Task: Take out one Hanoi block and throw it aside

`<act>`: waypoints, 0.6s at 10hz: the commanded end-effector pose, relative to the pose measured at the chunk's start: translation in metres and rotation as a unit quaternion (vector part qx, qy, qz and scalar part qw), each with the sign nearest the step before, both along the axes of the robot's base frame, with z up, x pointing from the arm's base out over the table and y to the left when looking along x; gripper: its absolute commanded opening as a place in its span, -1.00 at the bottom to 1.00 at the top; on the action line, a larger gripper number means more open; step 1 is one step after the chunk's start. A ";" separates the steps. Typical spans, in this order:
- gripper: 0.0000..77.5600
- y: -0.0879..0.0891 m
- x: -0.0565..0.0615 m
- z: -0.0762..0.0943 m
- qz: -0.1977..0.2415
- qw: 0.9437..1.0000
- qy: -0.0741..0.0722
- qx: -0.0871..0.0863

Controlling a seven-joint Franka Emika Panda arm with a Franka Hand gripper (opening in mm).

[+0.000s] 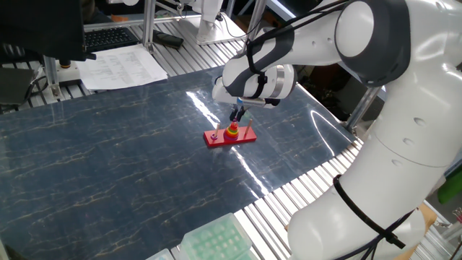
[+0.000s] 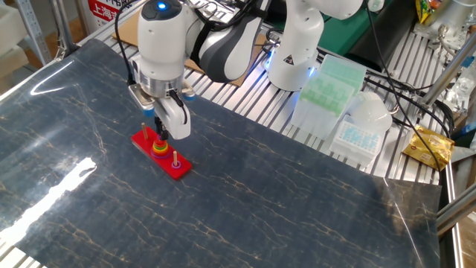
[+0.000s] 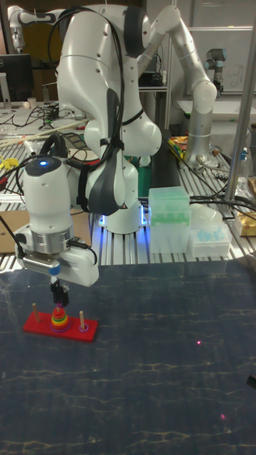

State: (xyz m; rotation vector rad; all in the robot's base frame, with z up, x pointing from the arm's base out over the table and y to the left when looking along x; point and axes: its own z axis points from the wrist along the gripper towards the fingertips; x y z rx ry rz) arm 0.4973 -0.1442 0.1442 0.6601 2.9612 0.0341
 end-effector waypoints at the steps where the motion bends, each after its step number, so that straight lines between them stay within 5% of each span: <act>1: -0.97 0.012 0.003 0.008 -0.018 1.000 0.002 0.002; 6: -0.97 0.030 0.009 0.018 -0.036 0.999 0.008 0.004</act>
